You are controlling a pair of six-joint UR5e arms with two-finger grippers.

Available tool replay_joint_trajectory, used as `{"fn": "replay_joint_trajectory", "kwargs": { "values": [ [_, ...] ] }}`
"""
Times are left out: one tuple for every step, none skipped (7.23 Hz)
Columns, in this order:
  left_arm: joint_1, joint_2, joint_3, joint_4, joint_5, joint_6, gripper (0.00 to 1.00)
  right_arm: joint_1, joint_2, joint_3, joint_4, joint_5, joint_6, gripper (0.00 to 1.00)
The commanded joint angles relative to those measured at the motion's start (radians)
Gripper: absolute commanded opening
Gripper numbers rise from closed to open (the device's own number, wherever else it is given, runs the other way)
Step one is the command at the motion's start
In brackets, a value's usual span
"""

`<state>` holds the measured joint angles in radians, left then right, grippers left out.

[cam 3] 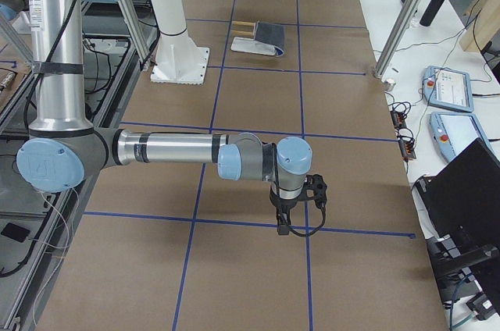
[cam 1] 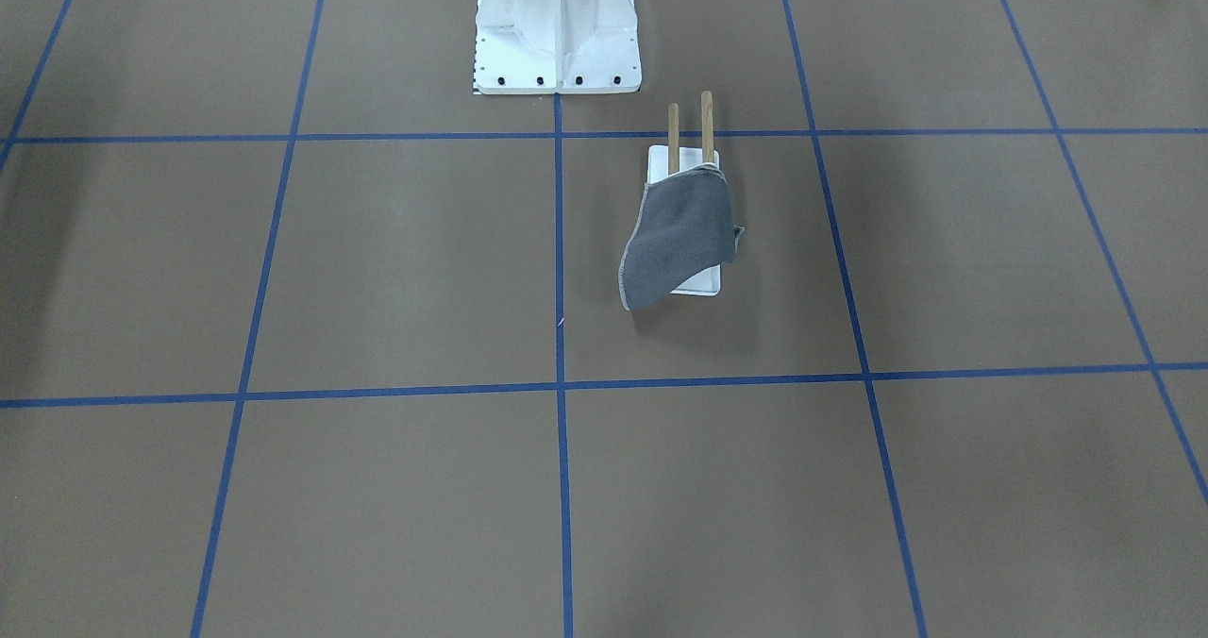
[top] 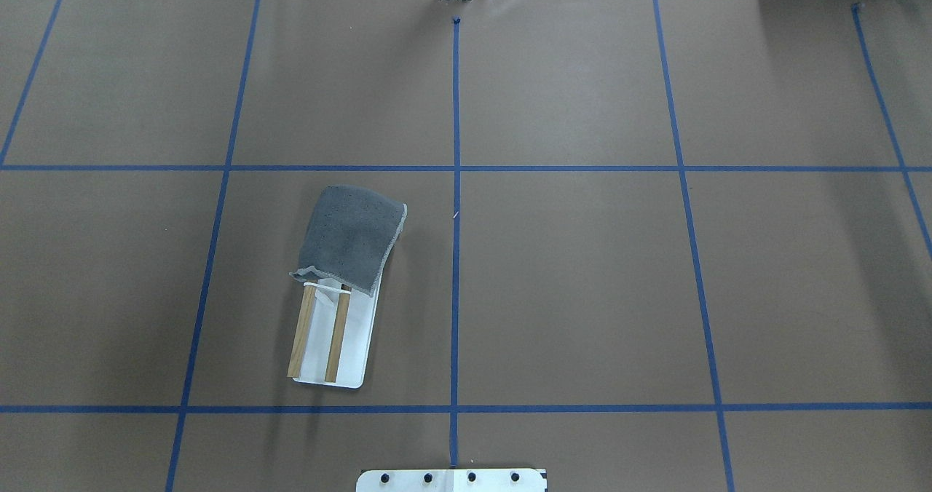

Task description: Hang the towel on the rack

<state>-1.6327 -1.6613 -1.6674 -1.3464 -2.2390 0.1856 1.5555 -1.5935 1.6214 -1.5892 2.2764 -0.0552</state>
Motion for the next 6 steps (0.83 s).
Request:
{"fn": "replay_joint_trajectory", "kwargs": {
  "values": [
    [0.001,0.0,0.0,0.001,-0.001,0.0,0.99,0.0,0.001,0.0,0.0,0.0,0.0,1.0],
    [-0.001,0.0,0.0,0.001,-0.001,0.0,0.99,0.0,0.001,0.002,0.0,0.002,0.0,1.0],
    [-0.001,0.0,0.0,0.001,-0.001,0.0,0.99,0.0,0.001,0.0,0.0,0.0,0.0,1.0],
    [-0.001,0.0,0.0,0.001,-0.001,0.0,0.99,0.0,0.001,0.0,0.0,0.0,0.0,1.0],
    [-0.001,0.002,0.0,0.001,-0.001,0.0,0.99,0.0,0.001,0.0,0.0,0.002,0.0,1.0],
    [-0.001,0.009,0.0,0.0,-0.001,0.0,0.99,0.0,0.001,0.0,0.0,0.0,0.0,1.0]
  ]
}}
